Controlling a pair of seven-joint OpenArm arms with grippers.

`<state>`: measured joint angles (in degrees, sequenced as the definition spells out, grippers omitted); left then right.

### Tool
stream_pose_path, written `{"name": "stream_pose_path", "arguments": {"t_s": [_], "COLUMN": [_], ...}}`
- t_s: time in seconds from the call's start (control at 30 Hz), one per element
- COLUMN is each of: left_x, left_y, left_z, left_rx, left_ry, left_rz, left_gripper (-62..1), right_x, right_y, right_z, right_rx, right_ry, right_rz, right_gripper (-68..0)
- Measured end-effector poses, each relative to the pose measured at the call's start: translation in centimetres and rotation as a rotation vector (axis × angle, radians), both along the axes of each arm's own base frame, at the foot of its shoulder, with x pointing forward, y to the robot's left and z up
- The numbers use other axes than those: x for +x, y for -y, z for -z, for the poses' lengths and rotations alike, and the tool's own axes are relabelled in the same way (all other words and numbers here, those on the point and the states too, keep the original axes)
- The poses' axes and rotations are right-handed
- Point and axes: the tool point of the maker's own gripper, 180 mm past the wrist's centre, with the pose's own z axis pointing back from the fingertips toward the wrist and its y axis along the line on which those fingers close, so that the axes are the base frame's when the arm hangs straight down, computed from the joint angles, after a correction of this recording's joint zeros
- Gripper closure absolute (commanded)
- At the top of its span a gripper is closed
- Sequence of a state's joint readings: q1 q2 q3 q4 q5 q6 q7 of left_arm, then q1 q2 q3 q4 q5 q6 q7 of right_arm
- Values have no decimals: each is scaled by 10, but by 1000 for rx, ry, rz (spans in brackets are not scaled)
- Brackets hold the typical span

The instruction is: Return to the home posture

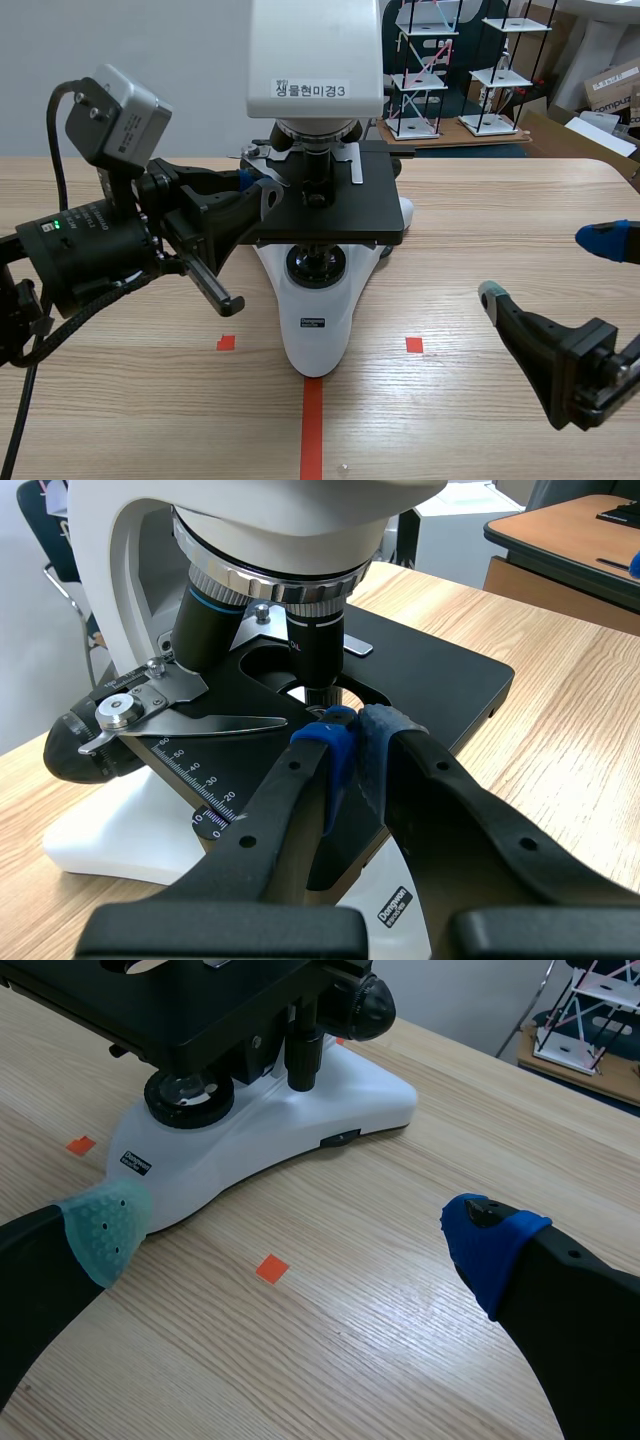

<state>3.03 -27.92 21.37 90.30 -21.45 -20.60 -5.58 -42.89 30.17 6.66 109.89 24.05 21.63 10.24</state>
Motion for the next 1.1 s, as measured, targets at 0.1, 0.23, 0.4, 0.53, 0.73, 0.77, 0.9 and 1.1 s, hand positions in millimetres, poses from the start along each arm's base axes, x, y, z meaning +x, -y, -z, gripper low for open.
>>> {"name": "stream_pose_path", "arguments": {"t_s": [0.1, 0.23, 0.4, 0.53, 0.73, 0.77, 0.9, 1.1], "left_x": [0, 0, 0, 0, 0, 0, 0, 0], "left_y": [0, 0, 0, 0, 0, 0, 0, 0], "left_z": [0, 0, 0, 0, 0, 0, 0, 0], "left_rx": [0, 0, 0, 0, 0, 0, 0, 1], "left_ry": [0, 0, 0, 0, 0, 0, 0, 0], "left_rz": [0, 0, 0, 0, 0, 0, 0, 0], "left_gripper": [-36, -36, -36, -36, -36, -36, -36, -37], "right_x": [0, 0, 0, 0, 0, 0, 0, 1], "right_y": [0, -1, -1, -1, -1, -1, -1, -1], "right_z": [-1, -3, -3, -3, -3, -3, -3, -3], "right_rx": [2, 8, 8, 8, 8, 8, 8, 10], "right_ry": [4, 13, 13, 13, 13, 13, 13, 17], "right_rz": [0, -2, -2, -2, -2, -2, -2, -2], "right_gripper": [-638, -638, -638, -638, -638, -638, -638, -638]}}
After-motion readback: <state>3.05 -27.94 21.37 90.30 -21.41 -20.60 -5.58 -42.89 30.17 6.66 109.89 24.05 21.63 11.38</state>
